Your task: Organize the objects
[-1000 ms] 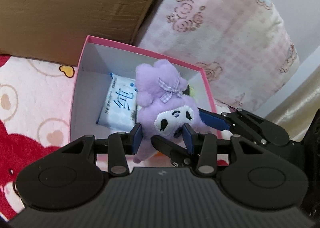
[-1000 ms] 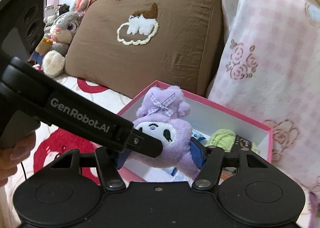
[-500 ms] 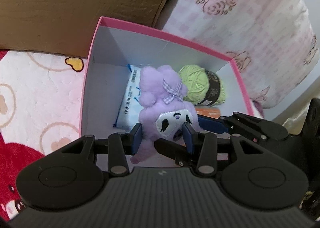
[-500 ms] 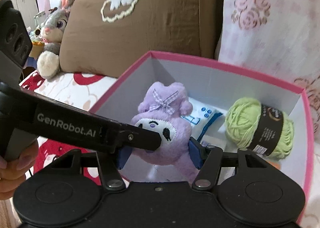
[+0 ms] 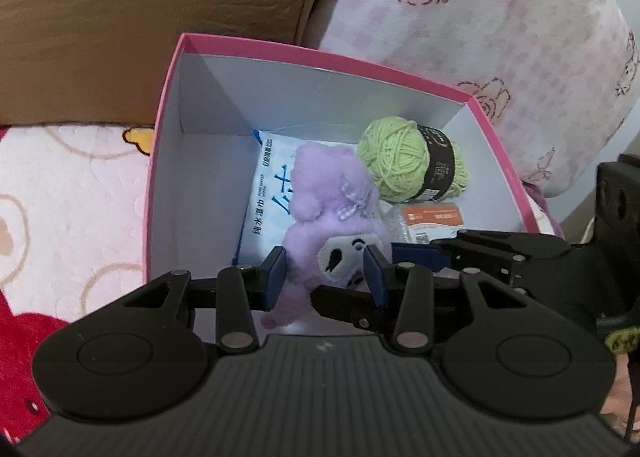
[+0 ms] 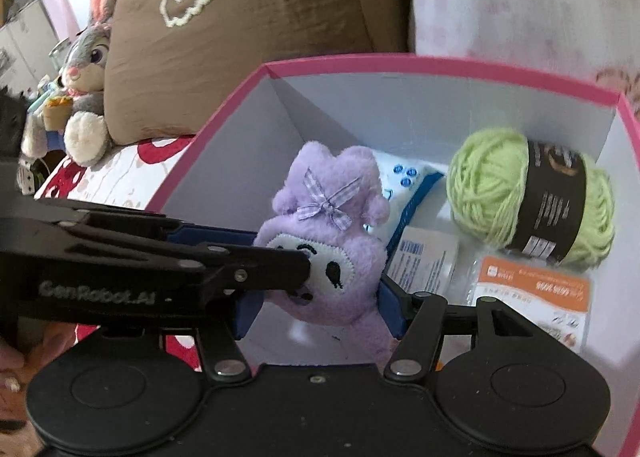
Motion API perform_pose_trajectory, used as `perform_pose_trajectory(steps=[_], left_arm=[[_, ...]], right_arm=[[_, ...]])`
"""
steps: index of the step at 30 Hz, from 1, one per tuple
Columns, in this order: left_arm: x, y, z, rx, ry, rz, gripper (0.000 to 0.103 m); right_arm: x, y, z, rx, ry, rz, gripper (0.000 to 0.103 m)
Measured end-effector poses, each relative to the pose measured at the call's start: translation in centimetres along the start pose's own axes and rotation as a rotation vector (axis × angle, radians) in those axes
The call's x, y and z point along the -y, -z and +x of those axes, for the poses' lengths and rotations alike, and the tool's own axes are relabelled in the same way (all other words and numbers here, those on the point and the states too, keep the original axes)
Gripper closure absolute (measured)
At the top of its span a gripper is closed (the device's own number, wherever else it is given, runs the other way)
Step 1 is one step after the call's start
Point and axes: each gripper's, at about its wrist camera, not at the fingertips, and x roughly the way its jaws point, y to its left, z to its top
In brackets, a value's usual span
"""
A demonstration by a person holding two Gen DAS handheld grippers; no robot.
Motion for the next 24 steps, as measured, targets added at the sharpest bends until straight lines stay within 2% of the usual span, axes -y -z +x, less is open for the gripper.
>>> perform_pose_trajectory(steps=[4, 10, 11, 15, 17, 24], left_arm=[[0.1, 0.1, -0.1, 0.010, -0.018, 0.003, 0.064], [-0.2, -0.2, -0.7, 0.013, -0.015, -0.002, 0.064], [-0.1, -0.2, -0.8, 0.012, -0.018, 0.001, 0.064], [-0.2, -0.4, -1.2, 0.011, -0.025, -0.008, 0.063], [-0.3, -0.5, -1.5, 0.013, -0.028, -0.013, 0.063], [-0.3, -0.9, -2.3, 0.020, -0.039, -0.026, 0.062]], right_arm=[[0.3, 0.0, 1.3, -0.041, -0.010, 0.049, 0.037], [0.1, 0.2, 0.0, -0.004, -0.010, 0.047, 0.036], [0.1, 0.2, -0.2, -0.002, -0.012, 0.048, 0.039], [0.3, 0.2, 0.2, -0.025, 0.006, 0.043, 0.066], [0.4, 0.2, 1.0, -0.037, -0.003, 0.059, 0.071], [-0.7, -0.1, 1.7, -0.042, -0.010, 0.039, 0.072]])
